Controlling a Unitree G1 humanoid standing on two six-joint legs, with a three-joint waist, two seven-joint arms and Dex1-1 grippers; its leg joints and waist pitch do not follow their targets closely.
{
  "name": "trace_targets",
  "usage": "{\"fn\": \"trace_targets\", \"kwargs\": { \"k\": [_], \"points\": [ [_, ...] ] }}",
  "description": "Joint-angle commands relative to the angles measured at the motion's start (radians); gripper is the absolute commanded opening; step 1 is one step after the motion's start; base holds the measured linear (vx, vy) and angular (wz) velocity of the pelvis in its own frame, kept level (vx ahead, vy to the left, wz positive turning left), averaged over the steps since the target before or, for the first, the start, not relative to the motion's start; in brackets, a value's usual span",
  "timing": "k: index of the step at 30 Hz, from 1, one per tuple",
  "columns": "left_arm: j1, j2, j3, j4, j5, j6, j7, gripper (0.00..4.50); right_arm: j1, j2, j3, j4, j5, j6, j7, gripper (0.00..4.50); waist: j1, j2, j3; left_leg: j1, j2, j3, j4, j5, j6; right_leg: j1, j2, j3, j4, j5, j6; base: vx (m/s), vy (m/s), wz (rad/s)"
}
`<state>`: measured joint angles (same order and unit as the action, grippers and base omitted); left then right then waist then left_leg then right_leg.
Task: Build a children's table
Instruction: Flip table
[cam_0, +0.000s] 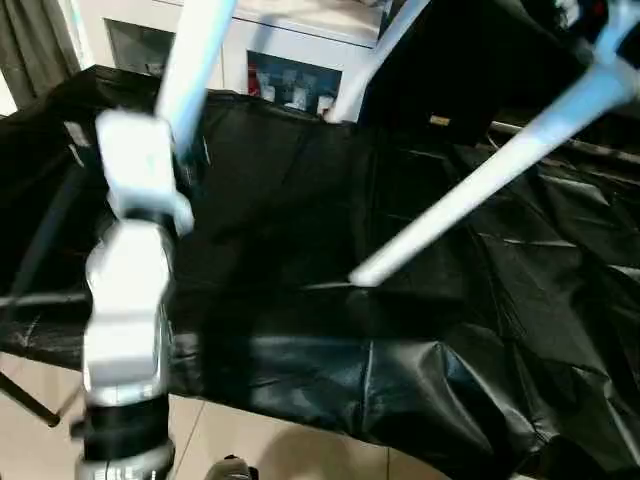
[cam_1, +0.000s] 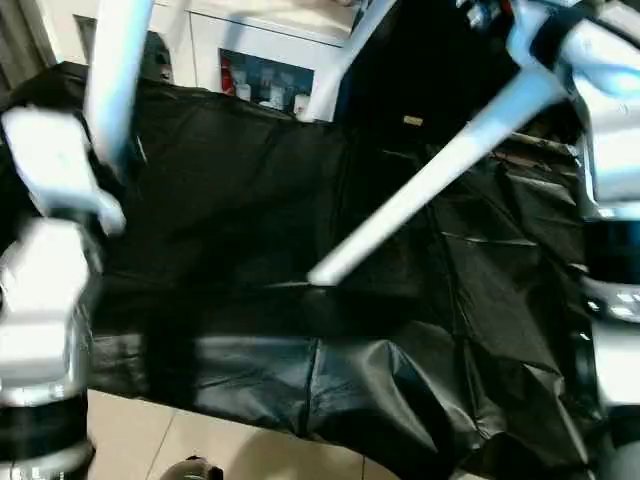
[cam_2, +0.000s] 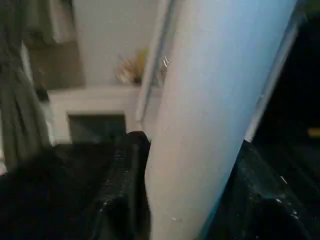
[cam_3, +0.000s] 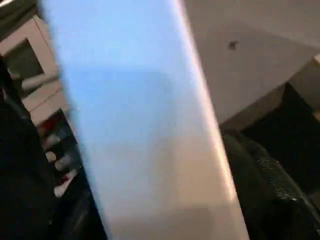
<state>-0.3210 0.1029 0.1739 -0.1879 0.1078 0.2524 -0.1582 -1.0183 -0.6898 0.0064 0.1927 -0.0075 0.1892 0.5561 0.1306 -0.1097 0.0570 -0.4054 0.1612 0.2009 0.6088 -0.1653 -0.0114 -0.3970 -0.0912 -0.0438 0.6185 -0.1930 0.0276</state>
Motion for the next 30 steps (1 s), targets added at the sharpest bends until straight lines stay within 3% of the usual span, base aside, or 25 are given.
{"fn": "trace_targets", "kwargs": {
  "k": [1,7,8,9,10,12,13,15,16,19,20,22,23,24,30],
  "points": [
    [-0.006,0.011,0.02,0.064,-0.006,0.019,0.001,1.94,-0.024,0.01,-0.072,-0.058,0.147,-0.078,0.095,3.09,-0.012,0.017,-0.068,0.048,0.07,-0.036,-0.081,-0.309,-0.046,0.013,-0.047,0.034,-0.072,-0.159,-0.134,0.0,0.0,0.0],
    [-0.031,0.063,0.013,0.11,-0.001,-0.012,-0.002,1.75,0.006,0.073,-0.123,-0.149,0.273,-0.074,0.139,3.49,-0.014,0.013,-0.073,0.042,0.07,-0.033,-0.074,-0.19,-0.031,0.024,-0.043,0.031,-0.052,0.017,-0.166,0.0,0.0,0.0],
    [-0.036,0.071,0.013,0.122,-0.004,-0.02,-0.002,1.71,0.012,0.09,-0.137,-0.171,0.306,-0.067,0.137,3.62,-0.013,0.026,-0.074,0.043,0.069,-0.034,-0.074,-0.183,-0.031,0.024,-0.043,0.031,-0.051,0.028,-0.17,0.0,0.0,0.0],
    [-0.039,0.076,0.013,0.131,-0.005,-0.025,-0.003,1.71,0.016,0.101,-0.146,-0.186,0.328,-0.061,0.137,3.62,-0.015,0.02,-0.076,0.042,0.069,-0.033,-0.07,-0.163,-0.027,0.026,-0.042,0.031,-0.048,0.056,-0.173,0.0,0.0,0.0],
    [-0.046,0.088,0.015,0.159,-0.005,-0.038,-0.004,1.68,0.04,0.131,-0.163,-0.252,0.403,-0.03,0.139,3.77,-0.023,0.022,-0.075,0.037,0.067,-0.032,-0.07,-0.155,-0.011,0.029,-0.04,0.033,-0.045,0.092,-0.176,0.0,0.0,0.0],
    [-0.049,0.094,0.015,0.171,-0.005,-0.045,-0.004,1.65,0.051,0.148,-0.169,-0.286,0.435,-0.015,0.139,3.89,-0.024,0.03,-0.076,0.038,0.069,-0.035,-0.071,-0.151,0.002,0.032,-0.045,0.033,-0.043,0.089,-0.177,0.0,0.0,0.0],
    [-0.05,0.1,0.014,0.185,-0.004,-0.051,-0.005,1.6,0.068,0.163,-0.169,-0.334,0.467,0.008,0.135,4.15,-0.028,0.033,-0.075,0.039,0.072,-0.035,-0.072,-0.153,-0.005,0.031,-0.043,0.032,-0.044,0.083,-0.181,0.0,0.0,0.0],
    [-0.052,0.112,0.008,0.205,-0.003,-0.063,-0.004,1.59,0.088,0.189,-0.17,-0.393,0.503,0.041,0.122,4.22,-0.032,0.036,-0.073,0.044,0.071,-0.03,-0.076,-0.176,-0.019,0.027,-0.043,0.033,-0.05,0.059,-0.186,0.0,0.0,0.0],
    [-0.052,0.115,0.006,0.21,-0.003,-0.066,-0.004,1.58,0.092,0.195,-0.171,-0.406,0.512,0.049,0.118,4.28,-0.035,0.031,-0.071,0.043,0.073,-0.033,-0.08,-0.228,-0.029,0.025,-0.042,0.032,-0.052,-0.003,-0.177,0.0,0.0,0.0],
    [-0.06,0.129,0.001,0.226,-0.004,-0.08,-0.004,1.55,0.101,0.206,-0.185,-0.413,0.503,0.058,0.102,4.49,-0.035,0.052,-0.064,0.051,0.075,-0.037,-0.089,-0.325,-0.087,0.014,-0.042,0.034,-0.065,-0.129,-0.16,0.0,0.0,0.0],
    [-0.065,0.133,0.002,0.234,-0.004,-0.085,-0.007,1.55,0.108,0.205,-0.187,-0.424,0.502,0.067,0.098,4.49,-0.036,0.053,-0.062,0.051,0.074,-0.038,-0.091,-0.353,-0.101,0.012,-0.041,0.033,-0.069,-0.158,-0.155,0.0,0.0,0.0],
    [-0.072,0.135,0.003,0.244,-0.006,-0.09,-0.009,1.54,0.117,0.202,-0.19,-0.439,0.502,0.079,0.096,4.5,-0.039,0.047,-0.06,0.055,0.072,-0.042,-0.094,-0.433,-0.129,0.008,-0.043,0.033,-0.077,-0.242,-0.13,0.0,0.0,0.0],
    [-0.072,0.135,0.003,0.244,-0.006,-0.09,-0.009,1.54,0.117,0.202,-0.19,-0.439,0.502,0.079,0.096,4.5,-0.039,0.047,-0.061,0.056,0.072,-0.043,-0.093,-0.441,-0.131,0.007,-0.044,0.034,-0.078,-0.252,-0.127,0.0,0.0,0.0],
    [-0.075,0.137,0.002,0.249,-0.005,-0.094,-0.011,1.54,0.122,0.202,-0.192,-0.45,0.508,0.089,0.095,4.5,-0.038,0.054,-0.061,0.056,0.072,-0.046,-0.094,-0.447,-0.136,0.006,-0.045,0.034,-0.079,-0.253,-0.125,0.0,0.0,0.0],
    [-0.077,0.144,-0.004,0.272,-0.009,-0.108,-0.003,1.54,0.191,0.185,-0.173,-0.496,0.501,0.111,0.077,4.5,-0.037,0.047,-0.064,0.05,0.071,-0.043,-0.092,-0.393,-0.12,0.01,-0.045,0.035,-0.075,-0.189,-0.127,0.0,0.0,0.0]
  ]
}}
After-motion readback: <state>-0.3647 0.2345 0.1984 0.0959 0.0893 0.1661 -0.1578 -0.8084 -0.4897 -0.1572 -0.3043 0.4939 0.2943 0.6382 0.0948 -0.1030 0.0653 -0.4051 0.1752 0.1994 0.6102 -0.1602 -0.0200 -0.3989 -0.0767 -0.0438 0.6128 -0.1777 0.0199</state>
